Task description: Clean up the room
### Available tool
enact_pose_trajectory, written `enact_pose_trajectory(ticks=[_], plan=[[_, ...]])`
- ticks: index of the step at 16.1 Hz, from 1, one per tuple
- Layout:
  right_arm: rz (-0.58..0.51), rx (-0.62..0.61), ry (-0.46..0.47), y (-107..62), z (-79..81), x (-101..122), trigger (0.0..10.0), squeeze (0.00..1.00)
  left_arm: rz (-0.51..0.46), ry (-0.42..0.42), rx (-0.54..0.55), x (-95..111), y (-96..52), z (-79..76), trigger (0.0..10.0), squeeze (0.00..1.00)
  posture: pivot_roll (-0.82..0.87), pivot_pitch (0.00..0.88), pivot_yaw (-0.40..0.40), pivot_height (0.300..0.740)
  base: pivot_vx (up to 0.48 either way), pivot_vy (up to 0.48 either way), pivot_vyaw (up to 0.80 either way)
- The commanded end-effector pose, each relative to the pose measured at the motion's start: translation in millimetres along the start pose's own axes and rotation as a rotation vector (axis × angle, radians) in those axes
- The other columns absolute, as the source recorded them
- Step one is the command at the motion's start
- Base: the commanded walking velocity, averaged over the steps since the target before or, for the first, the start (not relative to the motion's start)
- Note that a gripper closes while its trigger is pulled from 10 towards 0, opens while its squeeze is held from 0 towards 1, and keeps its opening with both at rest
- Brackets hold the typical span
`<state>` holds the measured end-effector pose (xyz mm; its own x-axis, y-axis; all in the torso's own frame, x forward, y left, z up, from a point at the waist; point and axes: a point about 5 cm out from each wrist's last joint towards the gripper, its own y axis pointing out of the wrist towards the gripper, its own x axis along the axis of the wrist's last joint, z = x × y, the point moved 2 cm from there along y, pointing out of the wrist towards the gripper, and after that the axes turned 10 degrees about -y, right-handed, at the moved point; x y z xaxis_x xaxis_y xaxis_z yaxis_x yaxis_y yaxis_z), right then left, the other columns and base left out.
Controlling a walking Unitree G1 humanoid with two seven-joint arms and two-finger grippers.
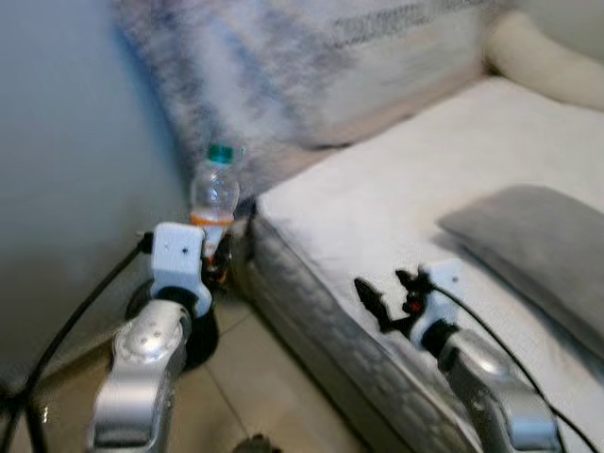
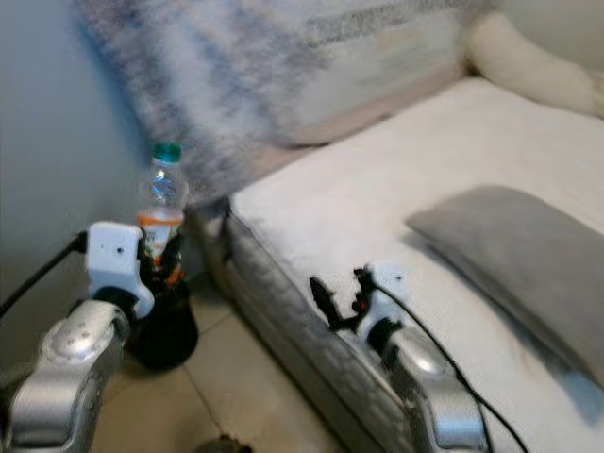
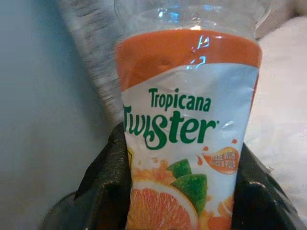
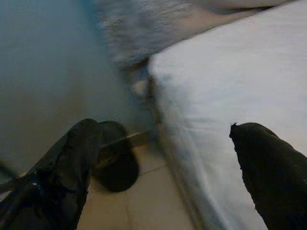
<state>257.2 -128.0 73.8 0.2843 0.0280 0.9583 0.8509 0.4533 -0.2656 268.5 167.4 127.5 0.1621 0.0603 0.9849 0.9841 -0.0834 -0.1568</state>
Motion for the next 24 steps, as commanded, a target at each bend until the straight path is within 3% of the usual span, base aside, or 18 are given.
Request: enact_pose_trajectory(ticks=[1,14,16,18,20,24], plan=[[-0.007,-0.003,-0.005,-2.5,-3.8,4,10.0,0.0,-0.011,-0.006,-0.004,3,-1.3,-1.2,10.0,0.0,0.04,0.0,0.014,0.74,0.247,0.0,0.8],[-0.013,0.022,-0.005,4.9,-1.7,7,10.0,0.0,-0.006,-0.008,-0.03,6,0.4,-0.2,10.0,0.0,0.05,0.0,0.019,0.74,0.309,0.0,0.8],[-0.011,-0.024,0.029,3.7,-7.0,4,10.0,0.0,0.004,-0.009,-0.045,5,0.3,-1.7,10.0,0.0,0.05,0.0,0.021,0.74,0.337,0.0,0.0],[-0.001,-0.028,-0.021,3.4,-8.5,3,10.0,0.0,0.016,-0.011,-0.06,4,0.6,-2.6,10.0,0.0,0.05,0.0,0.021,0.74,0.336,0.0,0.0],[0.013,-0.031,0.017,3.3,-7.9,1,10.0,0.0,0.056,-0.015,-0.107,-3,0.7,-5.5,10.0,0.0,0.05,0.0,0.019,0.74,0.337,0.0,-0.71],[0.013,-0.036,-0.002,2.5,-9.0,1,10.0,0.0,0.115,-0.014,-0.152,-15,0.2,-5.9,10.0,0.0,0.04,0.0,0.017,0.74,0.337,0.0,-0.8]])
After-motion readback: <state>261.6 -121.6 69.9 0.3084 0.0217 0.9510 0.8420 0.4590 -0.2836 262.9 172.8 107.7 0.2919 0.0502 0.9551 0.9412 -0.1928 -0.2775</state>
